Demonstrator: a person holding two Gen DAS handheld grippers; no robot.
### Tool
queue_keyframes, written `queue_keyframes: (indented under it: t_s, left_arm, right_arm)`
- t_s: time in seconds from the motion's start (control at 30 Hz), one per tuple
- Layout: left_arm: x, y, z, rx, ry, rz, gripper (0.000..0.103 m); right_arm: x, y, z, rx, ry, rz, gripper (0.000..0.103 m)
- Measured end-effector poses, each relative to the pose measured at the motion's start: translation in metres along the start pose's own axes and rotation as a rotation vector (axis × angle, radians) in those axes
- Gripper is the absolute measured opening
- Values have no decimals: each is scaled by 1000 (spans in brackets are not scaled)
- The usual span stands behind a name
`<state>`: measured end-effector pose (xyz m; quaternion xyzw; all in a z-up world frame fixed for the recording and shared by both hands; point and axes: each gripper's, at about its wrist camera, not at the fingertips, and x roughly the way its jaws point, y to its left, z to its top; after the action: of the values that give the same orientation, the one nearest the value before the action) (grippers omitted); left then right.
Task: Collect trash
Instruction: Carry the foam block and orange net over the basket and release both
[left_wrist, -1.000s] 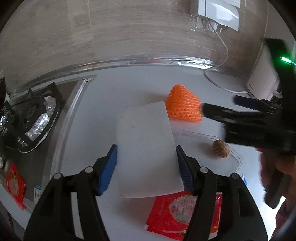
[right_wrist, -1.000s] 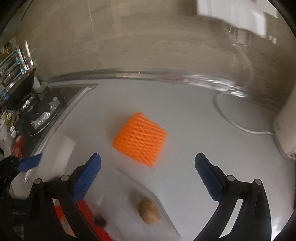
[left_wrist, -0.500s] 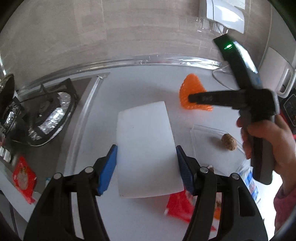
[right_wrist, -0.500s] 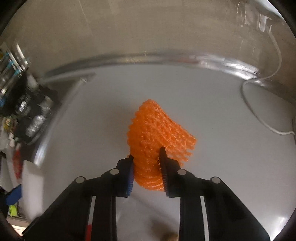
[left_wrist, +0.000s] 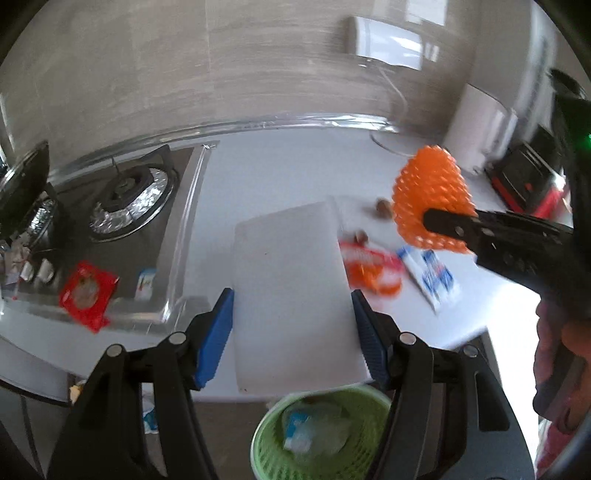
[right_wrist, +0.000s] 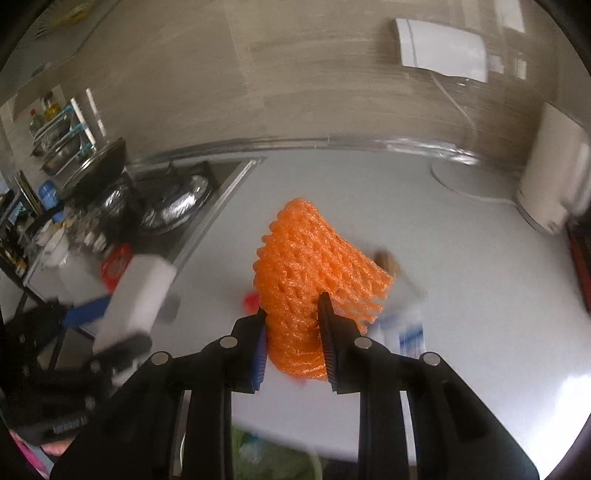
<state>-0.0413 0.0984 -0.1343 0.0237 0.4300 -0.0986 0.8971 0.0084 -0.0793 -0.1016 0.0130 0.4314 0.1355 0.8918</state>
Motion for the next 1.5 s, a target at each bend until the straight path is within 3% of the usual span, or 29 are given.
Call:
queue_keyframes:
  t_s: [0.23,0.47,0.6,0.73,0.83,1.1,1.5]
  left_arm:
    - [-36,9,-71,39,5,-65,61]
    - [-30,11,-123,91,79,-134,61]
    - [-19,-1,-141,161,129,-164,61]
    - [0,-13,-162,207,235,-248,64]
    - [11,-20,-168,228,287,-261,76]
    - [0,-21,-158,215,222,-234,83]
    - [-33,3,-125,170,51,-87,91]
  right_arm:
    - [-51,34,-89,60,17,-36,26]
    - [-64,56,-159,163,69,-68,26]
    - [-72,62,-172,188,50,-112,26]
    - [-81,60,-181,212,38,-149,26]
    - [-85,59,-186,227,39,-167,26]
    - [-83,58,-191,225,65,-157,27]
    - [-43,66,-206,149,159,-47,29]
